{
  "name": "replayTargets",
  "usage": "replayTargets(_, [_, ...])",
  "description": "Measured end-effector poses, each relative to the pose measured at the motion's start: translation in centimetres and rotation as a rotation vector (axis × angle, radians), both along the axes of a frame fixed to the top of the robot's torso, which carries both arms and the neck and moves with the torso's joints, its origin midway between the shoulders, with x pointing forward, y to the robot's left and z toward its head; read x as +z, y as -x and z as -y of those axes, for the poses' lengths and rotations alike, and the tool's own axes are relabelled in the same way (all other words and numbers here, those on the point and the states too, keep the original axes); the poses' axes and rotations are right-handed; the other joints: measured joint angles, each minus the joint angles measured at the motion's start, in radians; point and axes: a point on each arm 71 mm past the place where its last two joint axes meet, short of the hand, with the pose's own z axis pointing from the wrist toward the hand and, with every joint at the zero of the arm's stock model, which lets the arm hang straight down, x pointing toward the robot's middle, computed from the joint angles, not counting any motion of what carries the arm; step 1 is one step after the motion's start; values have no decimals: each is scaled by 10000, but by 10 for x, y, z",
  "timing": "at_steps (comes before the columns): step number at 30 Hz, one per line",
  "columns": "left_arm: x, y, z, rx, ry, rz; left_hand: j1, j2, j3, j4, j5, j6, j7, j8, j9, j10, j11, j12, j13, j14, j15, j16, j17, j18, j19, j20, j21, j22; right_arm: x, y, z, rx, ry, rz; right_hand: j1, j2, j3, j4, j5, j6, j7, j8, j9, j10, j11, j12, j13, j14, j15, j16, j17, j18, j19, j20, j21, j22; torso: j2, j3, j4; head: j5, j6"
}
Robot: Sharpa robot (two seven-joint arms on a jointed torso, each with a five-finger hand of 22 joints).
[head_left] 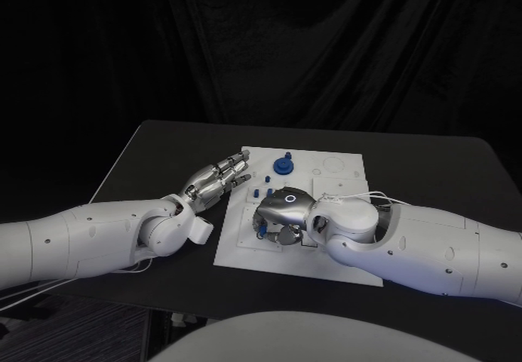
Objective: Assemble the parts on the task board
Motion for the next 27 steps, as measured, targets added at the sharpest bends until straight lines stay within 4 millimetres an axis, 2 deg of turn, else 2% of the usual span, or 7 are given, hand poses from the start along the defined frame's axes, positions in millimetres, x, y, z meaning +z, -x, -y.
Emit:
replayTargets(9, [-1, 0, 0, -39, 25, -23, 0, 0, 28, 29, 0, 87, 87, 0, 3, 0, 0, 0, 0, 1, 74, 0, -2, -1, 17, 22, 0, 1, -2, 2, -2, 7, -86, -11, 1, -1, 0, 0, -2, -17, 14, -2, 39, 0, 0, -37, -1, 0, 0, 0, -20, 0, 0, 0, 0, -1, 5, 1, 0, -12, 0])
replayTargets(16, [-2, 0, 0, -68, 46, -39, 0, 0, 55, 55, 0, 355, 355, 99, 42, 33, -111, 0, 1, 1, 74, 0, -7, 0, -4, 74, 0, 1, -4, 3, -3, -8, -122, -27, 1, -2, -27, -27, -78, -31, 1, -10, 71, -1, 1, -37, 2, 0, 0, -35, -39, 0, 0, 0, -37, -2, 2, 1, -1, -34, 0])
replayTargets(27, [-2, 0, 0, -95, 67, -55, 0, 0, 80, 30, 0, 387, 387, 100, 42, -1, -144, 0, 1, -30, 104, 0, -8, 0, -5, 74, 0, 0, -5, 3, -3, -65, -161, -10, 2, -2, -35, -35, -127, -35, 1, 30, 163, -1, 2, -115, 15, -36, 36, -71, -106, 2, 0, 0, -158, -3, -3, 0, -1, -50, 0])
